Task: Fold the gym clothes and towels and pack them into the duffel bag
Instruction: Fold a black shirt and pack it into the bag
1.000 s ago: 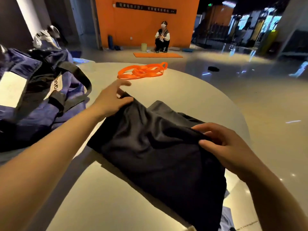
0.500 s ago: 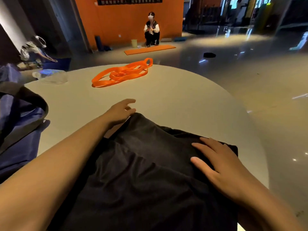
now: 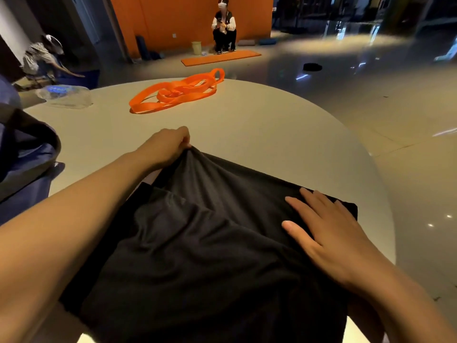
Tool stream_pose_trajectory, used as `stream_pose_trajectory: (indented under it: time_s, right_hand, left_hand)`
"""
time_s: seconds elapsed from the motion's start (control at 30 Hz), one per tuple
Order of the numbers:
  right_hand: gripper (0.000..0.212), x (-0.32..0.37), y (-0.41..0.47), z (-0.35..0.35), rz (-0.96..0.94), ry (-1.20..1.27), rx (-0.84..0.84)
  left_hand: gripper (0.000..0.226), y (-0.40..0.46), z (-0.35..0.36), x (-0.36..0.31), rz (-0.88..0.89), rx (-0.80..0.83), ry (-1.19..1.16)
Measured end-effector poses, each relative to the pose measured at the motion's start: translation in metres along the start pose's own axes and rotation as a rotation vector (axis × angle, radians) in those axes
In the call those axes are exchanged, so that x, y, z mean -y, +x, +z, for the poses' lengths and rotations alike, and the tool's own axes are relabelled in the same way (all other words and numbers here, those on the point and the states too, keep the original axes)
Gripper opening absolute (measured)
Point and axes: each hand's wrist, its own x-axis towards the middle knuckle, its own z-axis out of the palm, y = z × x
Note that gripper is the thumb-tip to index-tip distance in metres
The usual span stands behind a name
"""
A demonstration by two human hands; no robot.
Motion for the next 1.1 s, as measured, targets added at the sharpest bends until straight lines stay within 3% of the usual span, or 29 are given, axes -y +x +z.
stream_pose_trajectory:
  time_s: [0.07, 0.13, 0.27, 0.37, 0.5, 0.6, 0.63, 0.7, 0.8, 0.9, 1.0, 1.07, 1.1]
  right_hand:
    - [0.065, 0.001, 0.002, 0.0, 0.007, -0.019, -0.008]
    - [0.062, 0.0, 0.002, 0.002, -0.005, -0.002, -0.036]
    - [0.06, -0.005, -0.012, -0.001, -0.046, 0.215, -0.302]
    - [0.044, 0.005, -0.028, -0.008, -0.086, 0.237, -0.44]
    - [0.061, 0.039, -0.033, -0.012, -0.097, 0.155, -0.26]
    - [0.06, 0.057, -0.028, -0.008, -0.089, -0.017, -0.149]
    - [0.055, 0.06, -0.027, -0.007, -0.093, -0.04, -0.136]
    - [0.05, 0.062, -0.027, -0.005, -0.09, -0.034, -0.124]
    - [0.051, 0.063, -0.027, -0.005, -0.072, -0.015, -0.112]
    - [0.05, 0.067, -0.025, -0.008, -0.071, -0.027, -0.07]
    - [0.037, 0.07, -0.023, -0.012, -0.065, 0.027, -0.024]
    - [0.016, 0.07, -0.024, -0.013, -0.083, 0.102, -0.016]
    - [0.006, 0.07, -0.026, -0.014, -0.099, 0.138, -0.015]
  left_hand:
    - [0.005, -0.002, 0.004, -0.001, -0.002, -0.089, 0.009]
    - [0.018, -0.004, 0.01, -0.003, 0.015, -0.106, -0.029]
    - [0.04, -0.019, 0.003, 0.0, -0.031, -0.163, -0.114]
    - [0.049, -0.042, -0.011, 0.015, -0.18, -0.041, -0.117]
    - [0.058, -0.087, -0.031, 0.033, -0.227, 0.278, -0.374]
    - [0.068, -0.112, -0.041, 0.043, -0.076, 0.272, -0.549]
    - [0.057, -0.119, -0.042, 0.043, -0.038, 0.197, -0.595]
    - [0.012, -0.127, -0.041, 0.047, 0.023, 0.044, -0.702]
    - [0.044, -0.145, -0.042, 0.054, 0.107, -0.075, -0.786]
    - [0.055, -0.161, -0.047, 0.058, 0.11, -0.126, -0.943]
    - [0.035, -0.173, -0.049, 0.06, 0.159, -0.13, -1.088]
    - [0.011, -0.18, -0.051, 0.06, 0.159, -0.1, -1.191]
    - [0.011, -0.182, -0.052, 0.058, 0.149, -0.089, -1.217]
